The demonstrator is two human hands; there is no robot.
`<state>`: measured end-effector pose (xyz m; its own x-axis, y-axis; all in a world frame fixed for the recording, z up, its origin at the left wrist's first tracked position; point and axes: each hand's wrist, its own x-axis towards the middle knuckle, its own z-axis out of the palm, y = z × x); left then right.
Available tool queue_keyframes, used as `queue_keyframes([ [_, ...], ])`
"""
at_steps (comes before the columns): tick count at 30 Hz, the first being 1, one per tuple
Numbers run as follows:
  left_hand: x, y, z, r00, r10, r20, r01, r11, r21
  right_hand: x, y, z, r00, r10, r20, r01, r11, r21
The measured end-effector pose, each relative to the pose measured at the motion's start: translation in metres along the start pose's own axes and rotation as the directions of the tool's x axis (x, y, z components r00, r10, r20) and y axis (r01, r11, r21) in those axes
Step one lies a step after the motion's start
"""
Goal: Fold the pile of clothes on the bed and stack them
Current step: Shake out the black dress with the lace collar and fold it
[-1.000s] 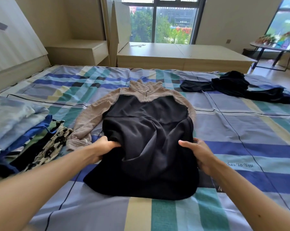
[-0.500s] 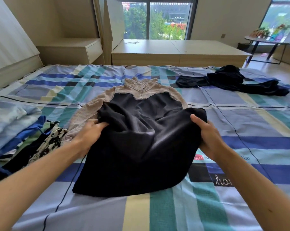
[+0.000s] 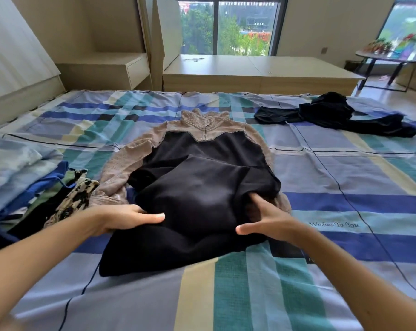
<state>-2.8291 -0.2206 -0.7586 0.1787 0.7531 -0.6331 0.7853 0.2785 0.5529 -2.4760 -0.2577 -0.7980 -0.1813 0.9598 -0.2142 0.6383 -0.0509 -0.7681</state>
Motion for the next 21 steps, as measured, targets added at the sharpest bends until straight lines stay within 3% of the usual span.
queue_keyframes([
  [3, 0.005, 0.003, 0.004, 0.993, 0.056, -0.102, -0.039, 0.985, 0.166, 0.012, 0.003, 0.015, 0.998, 0.025, -0.058, -0.033, 0.989, -0.143],
  [6, 0.0, 0.012, 0.016, 0.973, 0.178, -0.144, -0.165, 0.981, 0.099, 0.018, 0.008, 0.02, 0.989, 0.106, -0.104, -0.134, 0.939, -0.316],
  [8, -0.01, 0.019, 0.018, 0.965, 0.23, -0.123, -0.243, 0.965, -0.097, 0.016, 0.006, 0.02, 0.99, 0.118, -0.083, -0.139, 0.932, -0.335],
  [10, -0.024, 0.029, 0.009, 0.958, 0.273, -0.088, -0.286, 0.889, -0.358, 0.011, -0.002, 0.012, 0.989, 0.12, -0.088, -0.131, 0.982, -0.136],
  [12, -0.043, 0.038, -0.004, 0.945, 0.31, -0.109, -0.315, 0.763, -0.564, 0.001, -0.018, -0.009, 0.984, 0.15, -0.092, -0.12, 0.955, 0.27],
  [15, -0.064, 0.041, -0.031, 0.905, 0.372, -0.208, -0.387, 0.515, -0.764, -0.023, -0.04, -0.046, 0.983, 0.073, -0.168, 0.077, 0.667, 0.741],
  [17, -0.064, 0.033, -0.046, 0.883, 0.415, -0.219, -0.405, 0.436, -0.804, -0.036, -0.043, -0.068, 0.967, 0.092, -0.238, 0.167, 0.475, 0.864],
  [18, -0.057, 0.025, -0.05, 0.896, 0.399, -0.194, -0.387, 0.489, -0.782, -0.042, -0.044, -0.076, 0.962, 0.114, -0.249, 0.173, 0.45, 0.876],
  [21, -0.017, -0.001, -0.041, 0.978, 0.133, -0.159, -0.188, 0.893, -0.408, -0.047, -0.032, -0.078, 0.96, 0.2, -0.197, 0.061, 0.536, 0.842],
])
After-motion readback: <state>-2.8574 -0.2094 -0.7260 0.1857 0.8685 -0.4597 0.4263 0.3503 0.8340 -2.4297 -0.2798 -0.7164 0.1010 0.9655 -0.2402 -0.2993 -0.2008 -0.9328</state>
